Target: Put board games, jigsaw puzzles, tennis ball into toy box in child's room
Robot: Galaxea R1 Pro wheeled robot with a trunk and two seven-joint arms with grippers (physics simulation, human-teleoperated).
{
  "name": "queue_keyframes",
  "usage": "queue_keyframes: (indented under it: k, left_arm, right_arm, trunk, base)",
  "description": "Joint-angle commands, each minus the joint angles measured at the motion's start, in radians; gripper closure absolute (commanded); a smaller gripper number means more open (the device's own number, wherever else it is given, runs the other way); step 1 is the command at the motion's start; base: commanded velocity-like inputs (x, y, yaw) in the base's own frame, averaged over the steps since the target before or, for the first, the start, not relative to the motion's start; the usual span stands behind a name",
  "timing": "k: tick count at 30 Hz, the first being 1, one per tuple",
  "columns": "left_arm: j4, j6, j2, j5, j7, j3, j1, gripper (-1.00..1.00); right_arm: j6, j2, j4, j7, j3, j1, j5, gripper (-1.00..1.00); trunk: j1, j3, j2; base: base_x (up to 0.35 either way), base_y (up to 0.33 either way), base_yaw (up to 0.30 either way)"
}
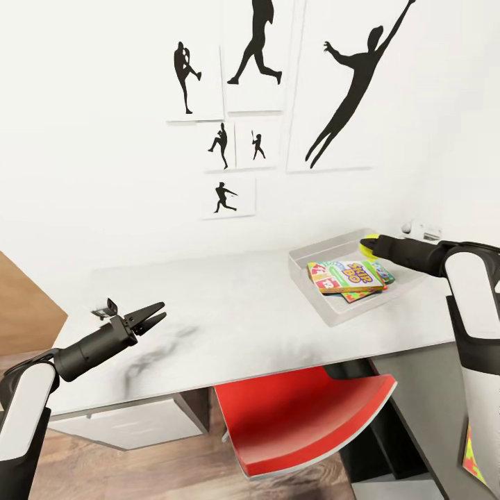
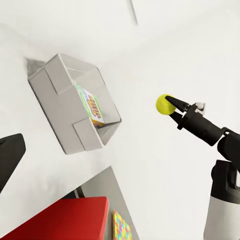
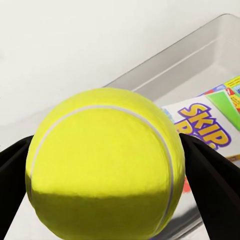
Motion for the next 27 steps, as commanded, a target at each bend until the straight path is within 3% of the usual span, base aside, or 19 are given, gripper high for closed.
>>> queue_keyframes:
  k: [1,13,27]
  left_arm:
    - [0.0,0.004,0.0,-0.003,-0.005,0.001,-0.001,-1.0]
    - [0.001,0.004,-0.002,0.0,-0.005,0.021,0.001,-1.0]
    - [0.001,0.004,-0.003,-0.001,-0.004,0.023,0.004,-1.0]
  right_arm:
    - [0.003,0.001,-0.001,-0.01,0.0,-0.001,-0.011,1.0]
    - [0.003,0.002,-0.001,-0.009,0.0,-0.001,-0.011,1.0]
    - [0.003,0.002,-0.001,-0.009,-0.001,0.0,-0.011,1.0]
  trunk:
    - [0.001,-0.002,-0.002]
    - [0.001,-0.002,-0.002]
    - [0.001,-0.002,-0.002]
  base:
    - [0.0,0.0,0.0]
    - [0.069,-0.042,0.005]
    - [0.018,-0.012,0.109]
